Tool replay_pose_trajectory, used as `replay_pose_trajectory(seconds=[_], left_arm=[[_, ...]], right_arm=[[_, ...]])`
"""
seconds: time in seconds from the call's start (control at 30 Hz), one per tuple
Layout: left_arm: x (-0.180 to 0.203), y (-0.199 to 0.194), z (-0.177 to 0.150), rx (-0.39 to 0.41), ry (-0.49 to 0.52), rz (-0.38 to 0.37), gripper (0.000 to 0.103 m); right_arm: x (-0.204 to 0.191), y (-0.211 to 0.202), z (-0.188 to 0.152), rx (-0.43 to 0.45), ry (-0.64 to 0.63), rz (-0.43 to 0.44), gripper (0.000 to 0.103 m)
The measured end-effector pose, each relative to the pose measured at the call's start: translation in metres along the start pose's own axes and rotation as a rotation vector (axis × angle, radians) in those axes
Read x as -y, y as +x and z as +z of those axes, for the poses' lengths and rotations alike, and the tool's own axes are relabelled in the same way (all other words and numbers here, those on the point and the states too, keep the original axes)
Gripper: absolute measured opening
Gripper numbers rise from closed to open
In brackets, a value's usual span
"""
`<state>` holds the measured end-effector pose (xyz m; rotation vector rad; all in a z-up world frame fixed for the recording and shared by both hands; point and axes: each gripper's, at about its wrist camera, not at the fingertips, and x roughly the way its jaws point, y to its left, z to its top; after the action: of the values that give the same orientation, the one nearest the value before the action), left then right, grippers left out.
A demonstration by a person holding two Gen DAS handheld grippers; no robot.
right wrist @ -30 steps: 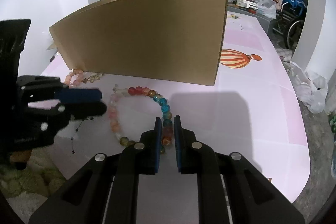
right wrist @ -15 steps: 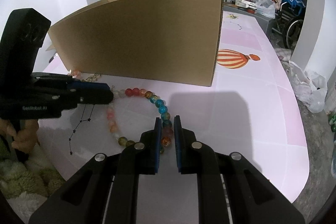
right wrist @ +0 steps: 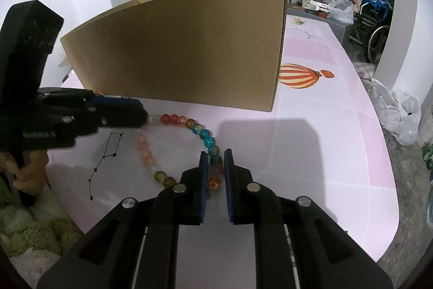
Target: Organize jewelry
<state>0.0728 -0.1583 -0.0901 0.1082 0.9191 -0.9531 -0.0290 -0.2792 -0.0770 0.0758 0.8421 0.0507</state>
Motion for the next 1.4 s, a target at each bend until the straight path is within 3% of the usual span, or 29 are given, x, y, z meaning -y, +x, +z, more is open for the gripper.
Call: replay_pose_trajectory(seconds=[0.23, 0.57, 0.7, 0.93, 1.03, 1.2, 1.4], left_arm=[[-0.005, 0.001, 0.000, -0.010, 0.020, 0.049, 0.024], [-0.019, -0.011, -0.009, -0.010, 0.032, 0.139, 0.040], [-0.023, -0.016, -0.010, -0.014, 0.043, 0.198, 0.039], [-0.014, -0.033, -0.006, 0.063, 0.045, 0.172, 0.042], [-0.002, -0.035, -0.002, 0.085, 0.074, 0.149, 0.042], [0.011, -0.017, -0.003, 0.031, 0.115, 0.136, 0.041], [0.016, 0.001, -0.006, -0.012, 0.144, 0.155, 0.027]], right_arm=[[0.000, -0.001, 0.001, 0.005, 0.004, 0.004, 0.012], [-0.001, -0.001, 0.001, 0.009, 0.004, 0.004, 0.012], [0.000, -0.001, 0.001, 0.012, 0.007, 0.006, 0.012], [0.001, -0.001, 0.001, 0.012, 0.007, 0.007, 0.012], [0.001, -0.001, 0.001, 0.013, 0.007, 0.007, 0.012], [0.001, -0.001, 0.001, 0.016, 0.002, 0.002, 0.012], [0.000, -0.001, 0.000, 0.022, -0.010, -0.003, 0.012]])
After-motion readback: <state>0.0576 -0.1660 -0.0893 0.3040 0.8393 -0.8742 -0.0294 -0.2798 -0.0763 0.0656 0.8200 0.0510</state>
